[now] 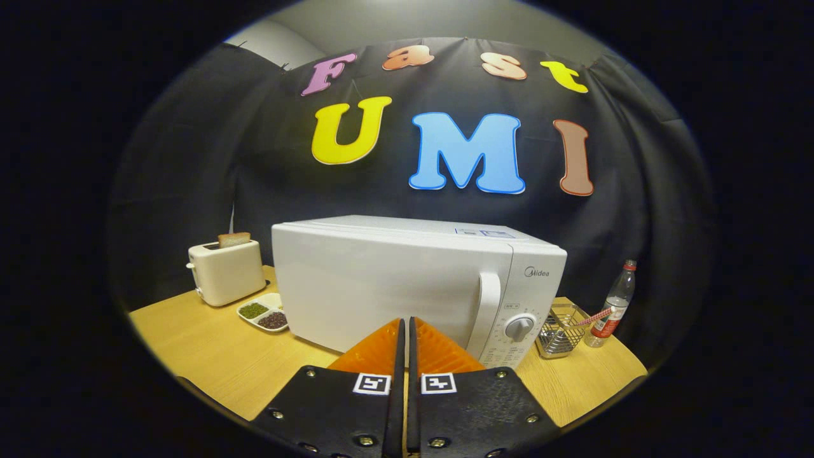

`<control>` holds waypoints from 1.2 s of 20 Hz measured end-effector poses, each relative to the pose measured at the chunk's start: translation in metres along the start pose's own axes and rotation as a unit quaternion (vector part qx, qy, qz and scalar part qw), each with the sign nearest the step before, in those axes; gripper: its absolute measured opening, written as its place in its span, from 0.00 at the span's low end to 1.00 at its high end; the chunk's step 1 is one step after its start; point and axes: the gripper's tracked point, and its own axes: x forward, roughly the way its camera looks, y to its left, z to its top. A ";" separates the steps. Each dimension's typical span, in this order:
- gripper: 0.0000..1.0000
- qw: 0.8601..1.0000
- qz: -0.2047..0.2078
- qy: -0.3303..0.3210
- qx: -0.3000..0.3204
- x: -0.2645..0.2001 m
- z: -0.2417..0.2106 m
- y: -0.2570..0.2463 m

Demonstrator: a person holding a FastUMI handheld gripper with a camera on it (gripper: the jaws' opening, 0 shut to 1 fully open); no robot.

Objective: Open the microwave, put the food inside, and close the microwave door.

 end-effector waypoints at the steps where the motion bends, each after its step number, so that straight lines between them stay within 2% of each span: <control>1: 0.03 1.000 0.006 -0.008 -0.001 -0.011 0.009 0.004; 6: 0.03 0.999 0.029 -0.032 -0.008 -0.060 0.037 0.010; 9: 0.03 0.999 0.023 -0.030 -0.002 -0.078 0.045 0.000; 14: 0.03 0.999 -0.025 -0.020 0.019 -0.106 0.066 -0.041; 21: 0.06 0.995 -0.069 -0.043 0.049 -0.127 0.111 -0.086; 22: 0.10 0.995 -0.078 -0.048 0.046 -0.130 0.115 -0.089; 23: 0.18 0.994 -0.083 -0.053 0.042 -0.131 0.118 -0.090; 24: 0.36 0.993 -0.095 -0.055 0.037 -0.132 0.119 -0.092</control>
